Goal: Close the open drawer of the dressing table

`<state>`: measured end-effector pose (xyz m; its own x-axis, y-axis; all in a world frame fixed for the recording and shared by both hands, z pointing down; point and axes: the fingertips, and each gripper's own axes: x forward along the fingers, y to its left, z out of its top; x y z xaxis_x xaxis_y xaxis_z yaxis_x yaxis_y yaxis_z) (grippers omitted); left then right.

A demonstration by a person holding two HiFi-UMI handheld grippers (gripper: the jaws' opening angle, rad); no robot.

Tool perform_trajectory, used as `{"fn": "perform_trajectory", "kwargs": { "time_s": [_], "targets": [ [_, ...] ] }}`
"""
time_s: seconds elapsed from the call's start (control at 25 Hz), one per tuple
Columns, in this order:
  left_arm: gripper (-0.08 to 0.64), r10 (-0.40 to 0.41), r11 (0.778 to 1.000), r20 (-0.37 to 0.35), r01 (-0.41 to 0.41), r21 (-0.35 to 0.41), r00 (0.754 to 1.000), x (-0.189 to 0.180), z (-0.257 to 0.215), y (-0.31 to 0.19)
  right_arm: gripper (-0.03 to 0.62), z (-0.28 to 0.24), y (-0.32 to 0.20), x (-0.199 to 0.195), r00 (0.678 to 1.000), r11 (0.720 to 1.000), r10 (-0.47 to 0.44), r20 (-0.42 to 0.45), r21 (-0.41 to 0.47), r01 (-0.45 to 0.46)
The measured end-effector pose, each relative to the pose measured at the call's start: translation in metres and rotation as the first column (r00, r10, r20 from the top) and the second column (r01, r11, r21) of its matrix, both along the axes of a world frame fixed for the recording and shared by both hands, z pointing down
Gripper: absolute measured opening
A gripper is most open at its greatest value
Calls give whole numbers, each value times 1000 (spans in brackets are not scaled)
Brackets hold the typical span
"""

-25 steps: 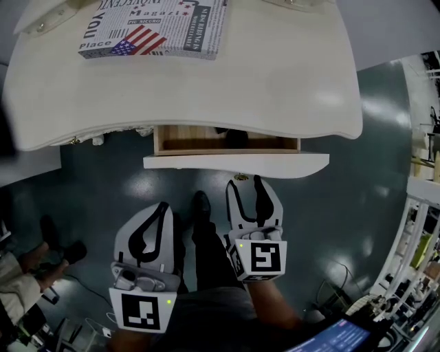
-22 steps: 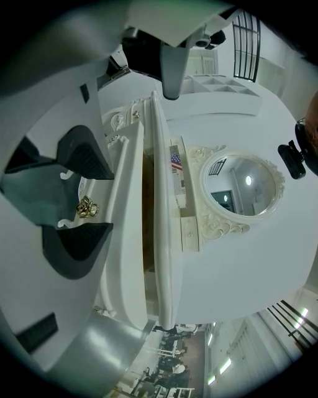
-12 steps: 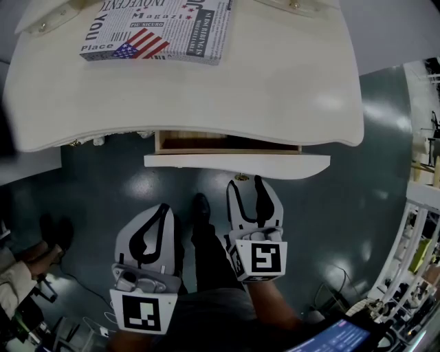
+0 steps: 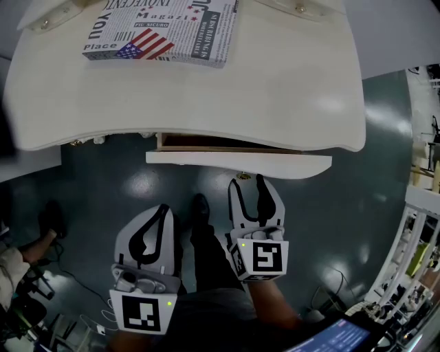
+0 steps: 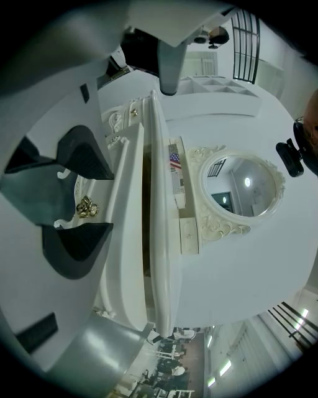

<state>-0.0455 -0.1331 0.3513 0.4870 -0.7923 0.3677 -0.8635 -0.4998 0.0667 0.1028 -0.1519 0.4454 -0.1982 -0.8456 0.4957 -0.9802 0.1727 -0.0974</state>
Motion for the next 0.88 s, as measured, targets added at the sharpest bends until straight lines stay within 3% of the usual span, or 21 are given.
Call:
{"fn": "perform_trajectory", "kwargs": {
  "time_s": [0.88],
  "targets": [
    [15, -35, 999, 8, 35, 0, 999, -8, 3, -11, 201, 0, -23, 1, 1000, 1000, -12, -2, 21, 13]
  ]
}}
